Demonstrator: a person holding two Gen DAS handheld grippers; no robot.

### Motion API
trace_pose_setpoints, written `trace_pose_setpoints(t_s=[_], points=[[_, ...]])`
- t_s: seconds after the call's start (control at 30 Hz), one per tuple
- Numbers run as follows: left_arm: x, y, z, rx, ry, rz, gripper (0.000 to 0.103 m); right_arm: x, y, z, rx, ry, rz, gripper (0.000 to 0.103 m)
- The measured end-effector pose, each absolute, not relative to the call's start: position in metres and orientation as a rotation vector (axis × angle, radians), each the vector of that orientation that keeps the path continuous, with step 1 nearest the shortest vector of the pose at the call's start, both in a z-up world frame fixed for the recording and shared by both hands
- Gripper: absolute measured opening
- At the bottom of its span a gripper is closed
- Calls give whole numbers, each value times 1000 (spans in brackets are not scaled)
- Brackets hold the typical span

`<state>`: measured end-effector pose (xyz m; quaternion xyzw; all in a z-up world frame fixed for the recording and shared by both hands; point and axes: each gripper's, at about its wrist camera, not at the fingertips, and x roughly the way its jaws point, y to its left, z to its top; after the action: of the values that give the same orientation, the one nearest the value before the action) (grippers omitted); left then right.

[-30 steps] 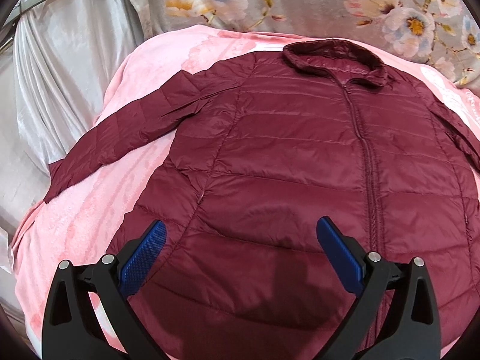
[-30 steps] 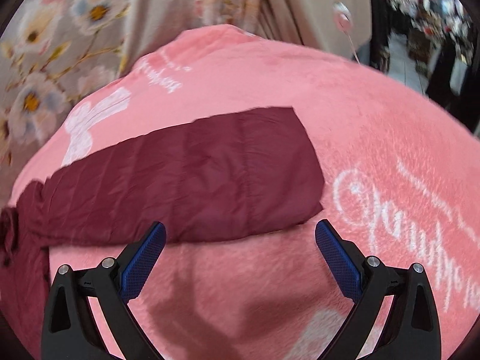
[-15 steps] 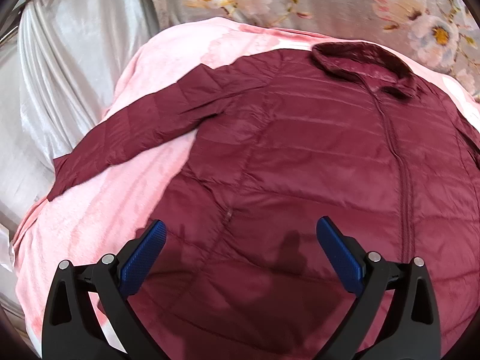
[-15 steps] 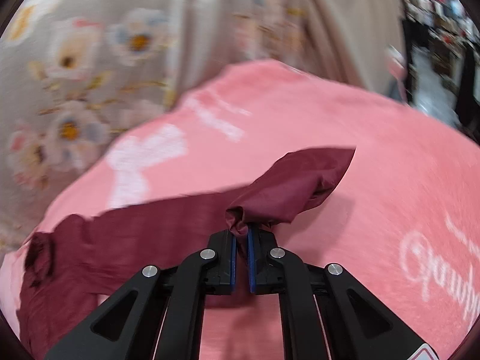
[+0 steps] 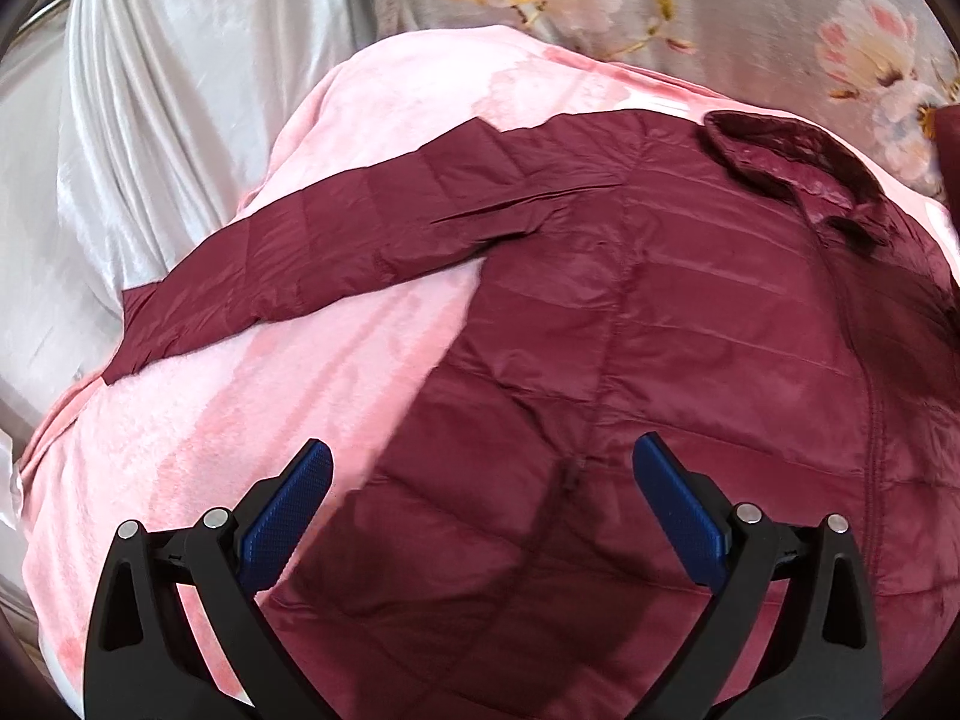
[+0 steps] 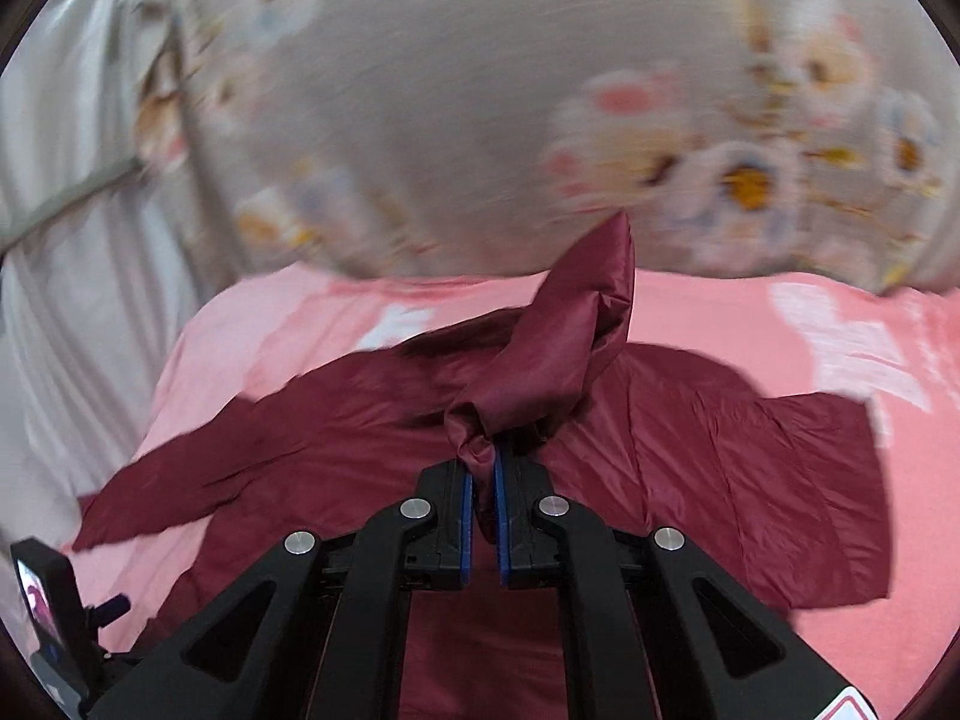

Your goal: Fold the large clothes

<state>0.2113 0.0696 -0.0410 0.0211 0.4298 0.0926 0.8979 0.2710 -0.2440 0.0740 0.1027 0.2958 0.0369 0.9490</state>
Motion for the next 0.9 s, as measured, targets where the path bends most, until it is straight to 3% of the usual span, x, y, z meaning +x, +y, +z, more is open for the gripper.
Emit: trace_pose_setpoints(t_s=[0.33, 0.5, 0.6, 0.63, 0.77, 0.9], points=[[216, 107, -47, -26, 902, 212, 98, 299, -96, 7, 71, 770, 310, 7], [223, 119, -48, -103, 922, 171, 98, 296, -57, -21, -22, 853, 418, 25], [228, 121, -47, -160, 941, 118, 98, 286, -68, 0, 31, 792, 432, 59], [230, 119, -45, -184, 946, 91, 98, 282, -76, 9, 59, 761, 436, 65], [243, 110, -37, -269, 960, -10, 98, 260, -131, 54, 164, 624, 366, 65], [274, 95, -41, -324, 1006, -89, 98, 245, -212, 49, 234, 629, 180, 65]])
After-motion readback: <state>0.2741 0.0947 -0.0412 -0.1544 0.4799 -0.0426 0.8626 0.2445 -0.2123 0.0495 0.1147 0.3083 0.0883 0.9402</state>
